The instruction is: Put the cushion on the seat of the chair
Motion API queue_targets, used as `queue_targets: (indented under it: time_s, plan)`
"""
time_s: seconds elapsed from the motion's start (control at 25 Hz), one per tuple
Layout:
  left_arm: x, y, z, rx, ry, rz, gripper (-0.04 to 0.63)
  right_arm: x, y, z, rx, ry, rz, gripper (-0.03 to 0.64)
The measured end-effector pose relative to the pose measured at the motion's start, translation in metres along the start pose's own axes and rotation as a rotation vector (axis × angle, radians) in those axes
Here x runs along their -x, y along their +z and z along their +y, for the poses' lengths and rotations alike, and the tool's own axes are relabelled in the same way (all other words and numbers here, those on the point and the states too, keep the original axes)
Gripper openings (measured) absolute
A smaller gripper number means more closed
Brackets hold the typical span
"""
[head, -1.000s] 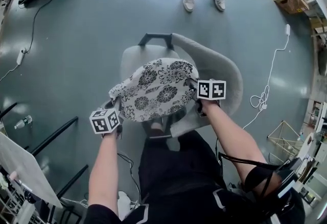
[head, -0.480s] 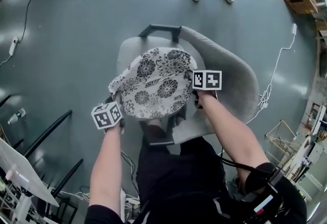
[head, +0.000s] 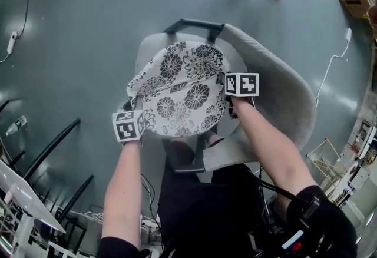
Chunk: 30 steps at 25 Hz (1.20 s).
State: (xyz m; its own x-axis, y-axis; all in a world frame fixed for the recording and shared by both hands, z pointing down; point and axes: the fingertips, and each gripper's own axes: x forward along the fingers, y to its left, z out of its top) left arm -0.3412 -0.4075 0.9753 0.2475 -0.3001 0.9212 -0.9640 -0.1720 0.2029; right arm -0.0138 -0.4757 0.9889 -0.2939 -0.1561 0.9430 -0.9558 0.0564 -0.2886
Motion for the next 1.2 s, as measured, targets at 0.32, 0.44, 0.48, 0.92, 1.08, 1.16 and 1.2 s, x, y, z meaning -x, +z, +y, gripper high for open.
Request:
queue_targets:
  time_s: [0.32, 0.44, 0.48, 0.92, 1.08, 1.16, 1.2]
  plan:
    - [-0.009, -0.006, 0.002, -0.058, 0.058, -0.027, 0.046, -0.02, -0.001, -0.007, 0.074, -0.004, 0.004, 0.057]
    - [-0.012, -0.006, 0.003, -0.092, 0.08, -0.036, 0.053, -0.022, 0.0, -0.007, 0.127, -0.01, -0.006, 0.06]
    - [-0.013, -0.006, 0.003, -0.097, 0.088, -0.041, 0.054, -0.022, 0.0, -0.007, 0.137, -0.01, -0.009, 0.061]
    - [0.0, -0.006, 0.017, -0.102, 0.163, -0.065, 0.22, -0.011, 0.005, -0.017, 0.177, -0.056, -0.066, 0.203]
    - [0.01, -0.003, 0.014, -0.124, 0.191, -0.09, 0.26, -0.001, 0.013, -0.01, 0.253, -0.079, -0.112, 0.259]
    - [0.019, -0.002, 0.013, -0.102, 0.198, -0.114, 0.281, 0.007, 0.013, -0.005, 0.283, -0.084, -0.122, 0.279]
    - [0.024, 0.0, 0.011, -0.094, 0.197, -0.127, 0.282, 0.011, 0.013, -0.001, 0.29, -0.08, -0.128, 0.292]
